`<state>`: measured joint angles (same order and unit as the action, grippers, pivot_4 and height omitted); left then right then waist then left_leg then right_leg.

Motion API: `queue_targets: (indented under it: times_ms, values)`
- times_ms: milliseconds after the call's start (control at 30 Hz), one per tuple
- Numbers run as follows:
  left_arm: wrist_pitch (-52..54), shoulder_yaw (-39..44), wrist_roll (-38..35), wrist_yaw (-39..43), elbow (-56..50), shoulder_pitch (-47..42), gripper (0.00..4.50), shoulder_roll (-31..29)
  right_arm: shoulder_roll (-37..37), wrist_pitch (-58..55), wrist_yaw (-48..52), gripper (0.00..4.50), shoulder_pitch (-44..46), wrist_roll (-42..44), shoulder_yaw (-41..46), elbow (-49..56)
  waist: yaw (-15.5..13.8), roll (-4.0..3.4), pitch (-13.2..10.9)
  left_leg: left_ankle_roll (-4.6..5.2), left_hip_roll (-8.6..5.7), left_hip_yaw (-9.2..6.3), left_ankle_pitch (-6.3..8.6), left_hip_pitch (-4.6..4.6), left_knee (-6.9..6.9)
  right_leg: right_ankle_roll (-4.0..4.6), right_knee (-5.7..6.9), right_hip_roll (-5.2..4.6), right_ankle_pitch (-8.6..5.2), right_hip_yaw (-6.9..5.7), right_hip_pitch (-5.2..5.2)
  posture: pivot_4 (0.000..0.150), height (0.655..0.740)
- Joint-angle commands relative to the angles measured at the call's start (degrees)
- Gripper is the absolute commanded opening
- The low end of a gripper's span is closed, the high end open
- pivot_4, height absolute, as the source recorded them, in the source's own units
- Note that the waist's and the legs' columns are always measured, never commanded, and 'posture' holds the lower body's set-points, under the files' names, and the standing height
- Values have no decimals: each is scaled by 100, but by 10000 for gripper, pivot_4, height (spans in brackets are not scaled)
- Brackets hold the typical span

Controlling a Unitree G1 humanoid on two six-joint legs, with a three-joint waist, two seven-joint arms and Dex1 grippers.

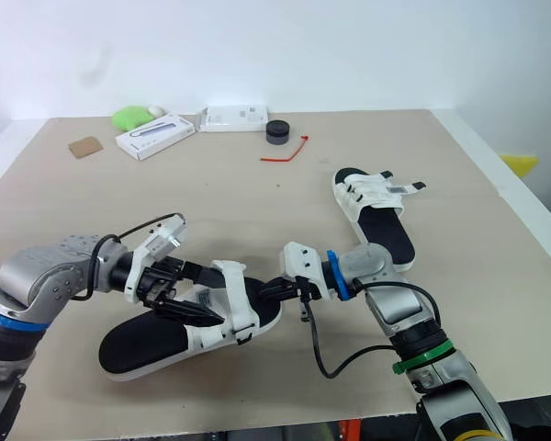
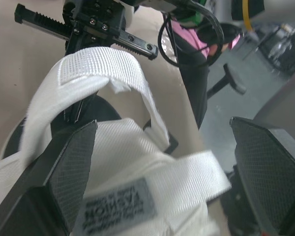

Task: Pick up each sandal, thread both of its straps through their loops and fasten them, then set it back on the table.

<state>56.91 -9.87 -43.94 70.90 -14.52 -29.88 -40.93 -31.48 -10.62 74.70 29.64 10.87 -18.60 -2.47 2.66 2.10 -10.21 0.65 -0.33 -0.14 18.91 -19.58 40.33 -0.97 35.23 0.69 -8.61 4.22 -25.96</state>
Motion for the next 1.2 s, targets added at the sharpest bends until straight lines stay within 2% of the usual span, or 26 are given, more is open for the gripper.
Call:
queue_targets:
  times_ms: [33,267,300,367,600,633,833,1200]
  values:
    - [100,156,-63,-464,-183,95,44618,180,-22,26,-9,0,35,-23,7,51,-4,0,0,0,0,-1,0,-1,0,1,0,0,0,0,0,1500,7400]
    - [546,415,-396,-1196,-260,191,44618,558,-57,36,-7,0,-5,-32,12,89,-4,0,0,-3,-2,-4,-2,1,0,1,2,-3,4,0,1,1500,7400]
    - [570,422,-419,-1224,-272,192,42302,559,-58,40,-6,0,-4,-35,10,86,-5,0,0,-3,-2,-5,-2,1,0,1,2,-3,4,0,1,1500,7400]
    - [614,459,-497,-1290,-284,204,36791,589,-69,68,6,0,-1,-54,0,76,-4,0,0,-4,-2,-5,-2,1,0,1,3,-3,4,-1,1,1500,7400]
    - [734,463,-814,-1218,-542,271,1725,479,-59,124,39,0,19,-76,-3,27,-3,0,0,-5,-4,-5,-2,0,0,1,3,-6,3,-1,2,1500,7400]
    - [738,427,-816,-1211,-571,295,299,454,-57,128,40,0,20,-78,-4,25,-3,0,0,-5,-4,-5,-2,1,0,1,3,-6,3,0,1,1500,7400]
    - [611,184,-708,-1193,-655,350,299,387,-43,141,39,0,38,-84,-10,11,-4,0,0,-6,-4,-6,-3,2,0,1,3,-5,4,-1,3,1500,7400]
    - [99,-674,42,-835,-624,300,299,76,-66,141,33,0,40,-81,10,11,-1,0,0,-6,-4,-5,-3,4,0,1,2,-2,3,0,4,1500,7400]
